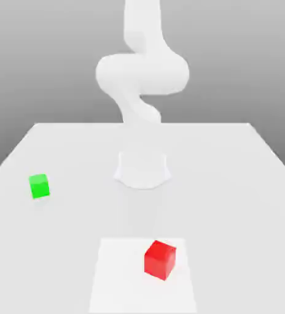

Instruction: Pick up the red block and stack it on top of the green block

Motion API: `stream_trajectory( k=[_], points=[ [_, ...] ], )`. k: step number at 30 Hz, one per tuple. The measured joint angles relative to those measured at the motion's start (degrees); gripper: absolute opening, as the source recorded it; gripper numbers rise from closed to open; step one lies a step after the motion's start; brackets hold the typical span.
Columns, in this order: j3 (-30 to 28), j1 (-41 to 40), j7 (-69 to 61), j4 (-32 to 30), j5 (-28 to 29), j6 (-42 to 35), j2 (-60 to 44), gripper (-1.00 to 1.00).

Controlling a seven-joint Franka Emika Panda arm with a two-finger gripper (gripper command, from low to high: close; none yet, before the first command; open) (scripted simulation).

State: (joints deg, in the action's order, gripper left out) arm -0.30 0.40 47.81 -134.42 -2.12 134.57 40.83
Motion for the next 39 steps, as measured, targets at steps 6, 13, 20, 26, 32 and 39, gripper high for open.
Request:
stream_trajectory(
  k=[6,13,20,26,32,39],
  points=[
    [0.76,0.76,5.82,-6.73,-4.62,7.19,-13.28,0.0],
    [3.73,0.62,14.97,-14.31,-6.13,15.37,-27.91,0.0],
    [4.51,0.82,30.06,-21.62,1.31,24.04,-42.06,0.0],
    [2.42,2.22,33.62,-20.78,4.85,34.15,-54.3,0.0],
    [2.21,2.4,33.86,-20.6,5.07,35.41,-55.66,-1.0],
    [2.87,2.14,32.55,-21.9,3.35,27.71,-46.65,-1.0]
  ],
)
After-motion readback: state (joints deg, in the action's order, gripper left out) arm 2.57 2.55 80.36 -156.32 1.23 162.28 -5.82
